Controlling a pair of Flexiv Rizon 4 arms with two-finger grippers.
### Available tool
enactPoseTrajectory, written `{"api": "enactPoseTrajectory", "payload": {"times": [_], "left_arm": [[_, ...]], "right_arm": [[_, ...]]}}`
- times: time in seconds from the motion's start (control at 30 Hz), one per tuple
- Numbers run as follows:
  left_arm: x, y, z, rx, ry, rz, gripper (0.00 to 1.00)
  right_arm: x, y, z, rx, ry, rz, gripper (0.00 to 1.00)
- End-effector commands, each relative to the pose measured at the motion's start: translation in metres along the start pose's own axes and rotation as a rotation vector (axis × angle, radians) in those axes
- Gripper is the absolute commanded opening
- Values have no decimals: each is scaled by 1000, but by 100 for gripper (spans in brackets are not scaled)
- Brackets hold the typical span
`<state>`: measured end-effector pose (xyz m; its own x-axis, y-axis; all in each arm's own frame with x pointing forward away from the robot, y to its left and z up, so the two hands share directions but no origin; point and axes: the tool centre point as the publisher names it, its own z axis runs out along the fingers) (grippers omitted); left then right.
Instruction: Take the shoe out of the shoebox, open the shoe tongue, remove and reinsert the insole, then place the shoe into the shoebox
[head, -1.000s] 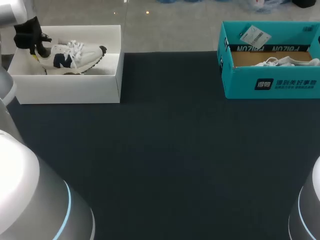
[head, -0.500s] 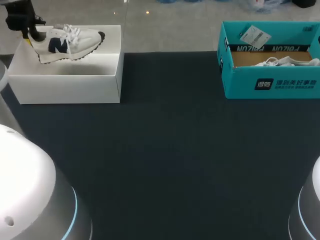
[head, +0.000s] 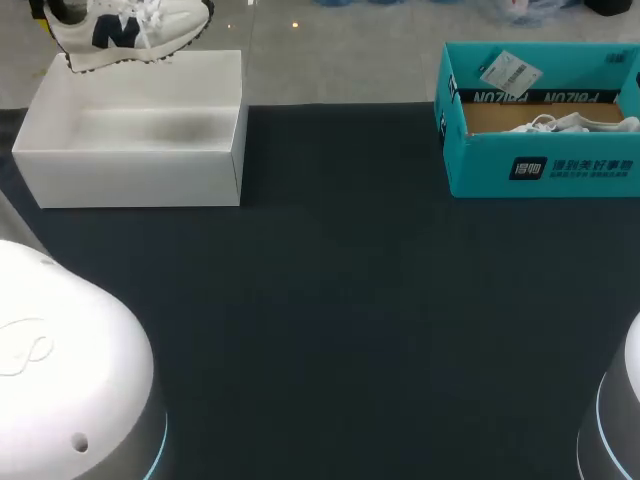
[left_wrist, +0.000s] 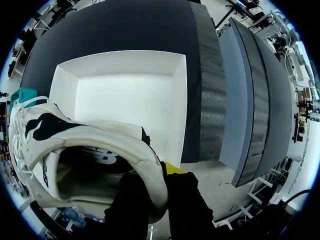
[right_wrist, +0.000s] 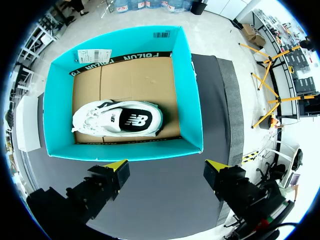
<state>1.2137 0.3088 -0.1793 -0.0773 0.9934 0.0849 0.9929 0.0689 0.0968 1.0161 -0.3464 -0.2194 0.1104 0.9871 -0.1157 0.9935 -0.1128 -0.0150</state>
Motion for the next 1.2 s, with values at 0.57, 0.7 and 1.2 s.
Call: {"api": "enactPoseTrajectory", "payload": {"times": [0.57, 0.7, 1.2], "left_arm": [[2, -33, -83, -159, -57, 17, 0], [2, -33, -83, -159, -57, 17, 0], [-36, -71, -101, -173, 73, 18, 0]], "right_arm": [[0, -1, 0, -4, 0, 1, 100], [0, -1, 0, -4, 0, 1, 100], [0, -1, 0, -4, 0, 1, 100]]}}
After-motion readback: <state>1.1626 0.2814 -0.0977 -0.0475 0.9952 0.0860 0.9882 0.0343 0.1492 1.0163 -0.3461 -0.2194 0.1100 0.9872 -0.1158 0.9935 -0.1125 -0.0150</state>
